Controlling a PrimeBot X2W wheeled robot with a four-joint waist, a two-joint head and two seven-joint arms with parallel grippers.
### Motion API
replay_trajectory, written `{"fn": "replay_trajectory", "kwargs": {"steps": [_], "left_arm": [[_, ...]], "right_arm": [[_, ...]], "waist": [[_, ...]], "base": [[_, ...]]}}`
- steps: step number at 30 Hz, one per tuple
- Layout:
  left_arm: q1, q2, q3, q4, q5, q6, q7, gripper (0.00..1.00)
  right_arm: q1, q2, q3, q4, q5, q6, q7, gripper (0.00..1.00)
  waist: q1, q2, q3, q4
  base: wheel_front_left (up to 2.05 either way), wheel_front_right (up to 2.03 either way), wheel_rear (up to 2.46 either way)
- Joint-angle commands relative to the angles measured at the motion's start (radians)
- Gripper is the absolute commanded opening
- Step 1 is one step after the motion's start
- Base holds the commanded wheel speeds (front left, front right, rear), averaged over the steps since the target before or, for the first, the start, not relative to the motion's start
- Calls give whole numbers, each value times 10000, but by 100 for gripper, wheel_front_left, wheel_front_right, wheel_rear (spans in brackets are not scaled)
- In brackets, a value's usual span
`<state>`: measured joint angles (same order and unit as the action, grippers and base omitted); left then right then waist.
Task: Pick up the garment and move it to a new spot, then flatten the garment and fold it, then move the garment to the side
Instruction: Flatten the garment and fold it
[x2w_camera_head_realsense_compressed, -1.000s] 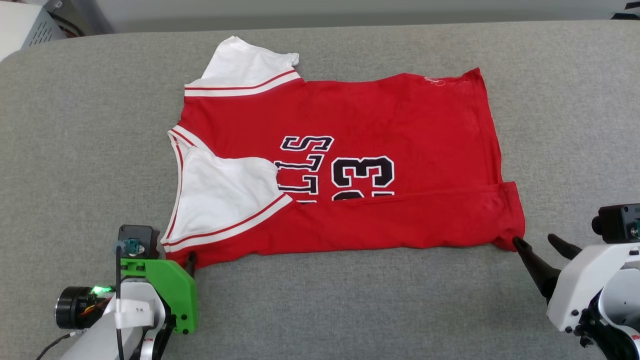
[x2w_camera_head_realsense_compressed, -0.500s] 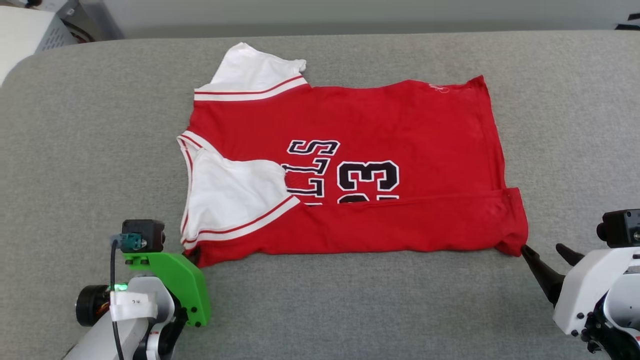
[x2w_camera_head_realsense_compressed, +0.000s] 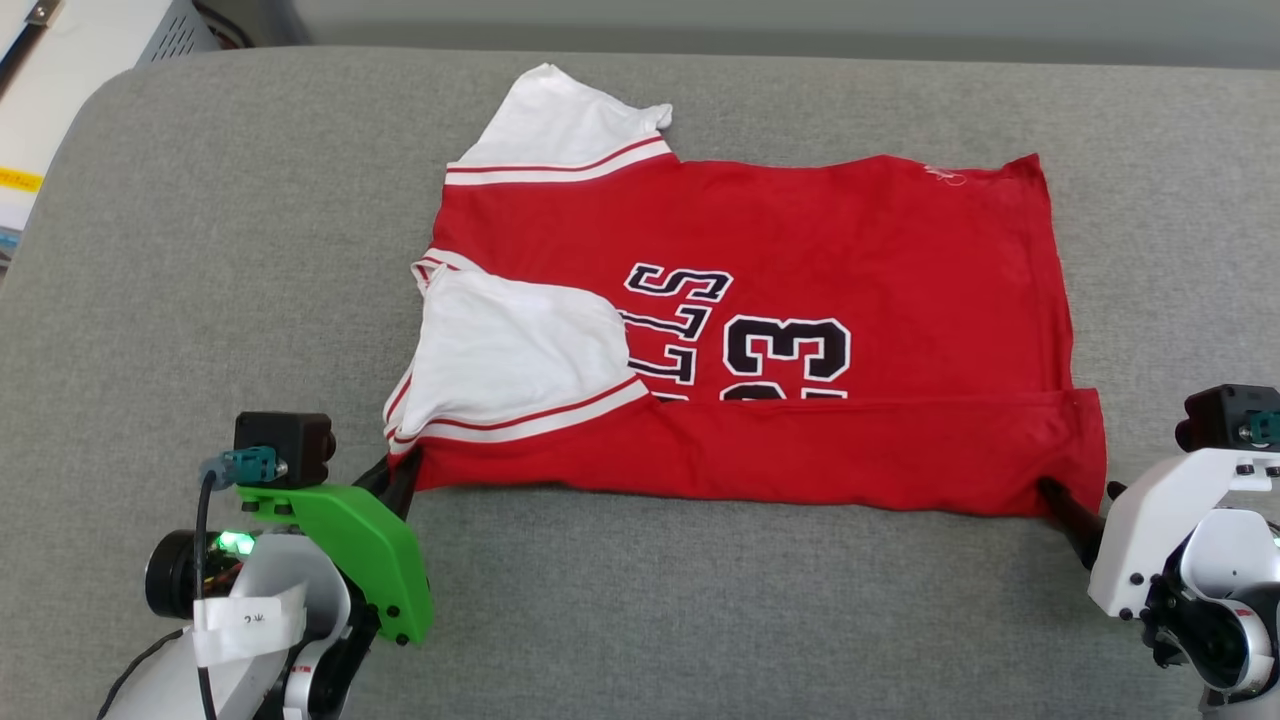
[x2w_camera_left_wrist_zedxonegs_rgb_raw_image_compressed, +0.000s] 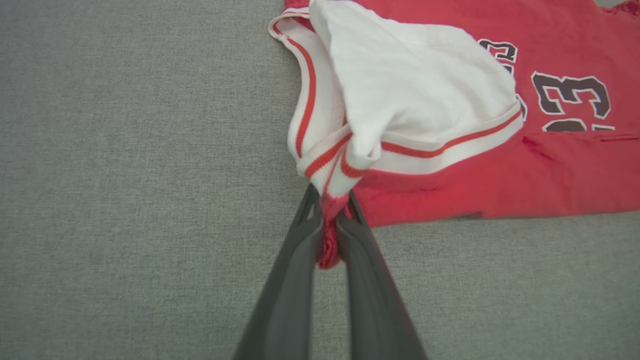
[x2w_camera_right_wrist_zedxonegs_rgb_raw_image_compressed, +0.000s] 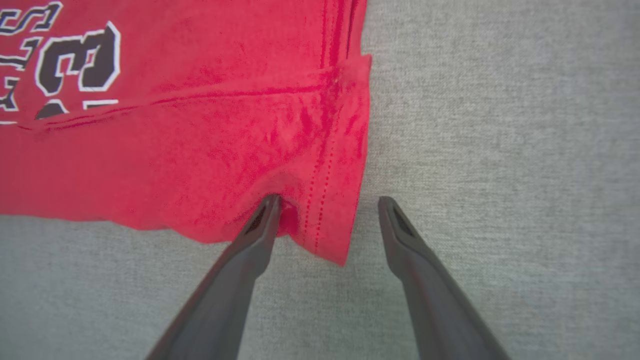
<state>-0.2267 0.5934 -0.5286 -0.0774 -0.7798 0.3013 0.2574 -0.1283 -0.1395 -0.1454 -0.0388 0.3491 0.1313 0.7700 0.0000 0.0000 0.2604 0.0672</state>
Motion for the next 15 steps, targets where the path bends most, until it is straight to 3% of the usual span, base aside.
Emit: {"fn": "replay_trajectory", "kwargs": {"steps": [1, 7, 8, 9, 10, 15], "left_arm": [[97, 79, 0, -118, 112, 95, 47, 0], [12, 106, -75, -378, 226, 160, 96, 0], [2, 106, -87, -388, 237, 163, 103, 0], [-7, 102, -103, -396, 244, 165, 110, 0], [-12, 98, -114, -400, 246, 164, 115, 0], [27, 88, -167, -307, 222, 151, 128, 0]], "right_arm": [[-198, 1, -51, 157, -228, -6, -40, 100], [-319, 56, -14, 913, -694, -6, 106, 100], [-312, 86, 13, 988, -677, -6, 174, 91], [-298, 113, 49, 1059, -658, -6, 251, 39], [-288, 113, 76, 1099, -646, -6, 282, 0], [-181, -109, 236, 1167, -633, -6, 300, 0]], "waist": [[0, 0, 147, 134], [0, 0, 313, 275], [0, 0, 324, 286], [0, 0, 331, 296], [0, 0, 334, 302], [0, 0, 199, 271]], "base": [[0, 0, 0], [0, 0, 0], [0, 0, 0], [0, 0, 0], [0, 0, 0], [0, 0, 0]]}}
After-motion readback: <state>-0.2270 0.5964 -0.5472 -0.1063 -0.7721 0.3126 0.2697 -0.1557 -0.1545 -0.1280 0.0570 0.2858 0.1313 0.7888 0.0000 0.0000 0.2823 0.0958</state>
